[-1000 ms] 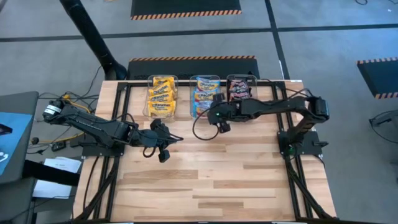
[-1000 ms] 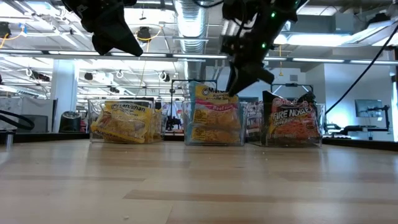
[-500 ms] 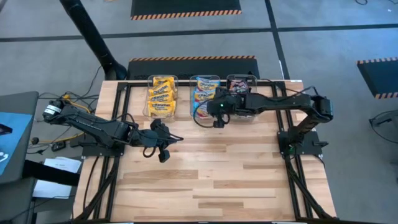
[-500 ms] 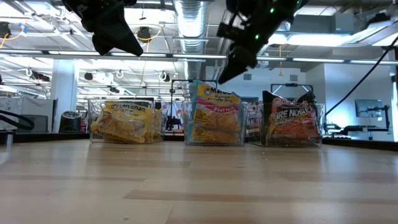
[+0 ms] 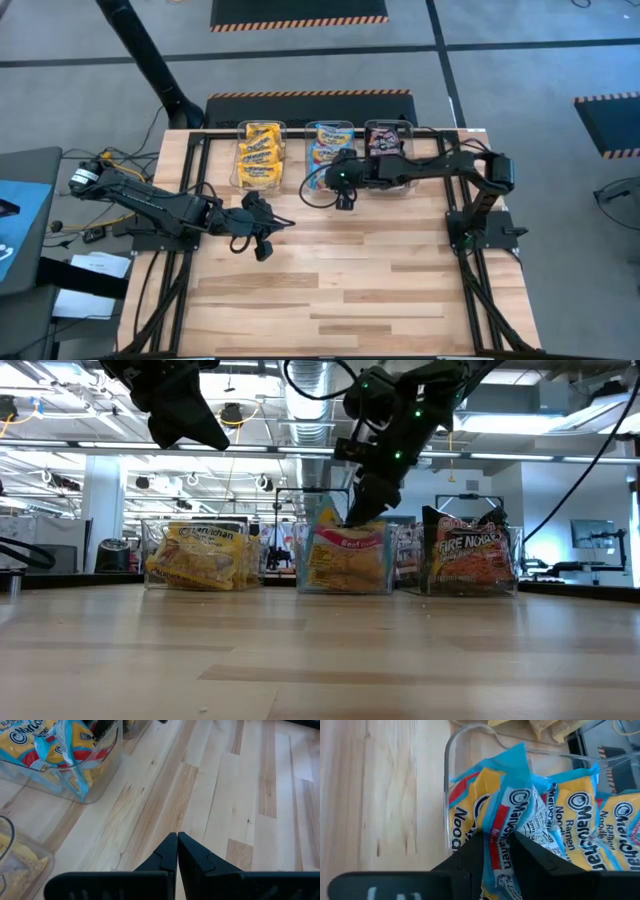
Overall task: Sort Maruchan noodles
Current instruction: Put the blue noodle pack into the middle transparent bin, then return to Home Position
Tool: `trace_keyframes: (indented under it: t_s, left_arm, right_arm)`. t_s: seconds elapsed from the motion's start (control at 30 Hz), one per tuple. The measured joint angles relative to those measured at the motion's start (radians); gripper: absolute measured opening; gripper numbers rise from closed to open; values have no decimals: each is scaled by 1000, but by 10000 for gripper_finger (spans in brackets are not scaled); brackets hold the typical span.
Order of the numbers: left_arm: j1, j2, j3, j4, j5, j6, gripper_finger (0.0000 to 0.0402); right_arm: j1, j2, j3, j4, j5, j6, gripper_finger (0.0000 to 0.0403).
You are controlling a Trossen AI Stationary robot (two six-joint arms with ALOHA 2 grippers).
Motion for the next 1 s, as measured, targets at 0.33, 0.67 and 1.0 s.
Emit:
trace_keyframes:
  t_s: [0.33,0.67,1.0]
  left_arm:
    - [0,0,0,0,-2,1,0]
    - [0,-12,0,-10,-2,1,0]
    - [0,-167,-39,-19,1,36,0]
  right_arm:
    - [-27,8,-2,55,-88,103,119]
    - [-34,-78,-3,49,-86,113,118]
    - [1,-291,-3,21,-85,146,118]
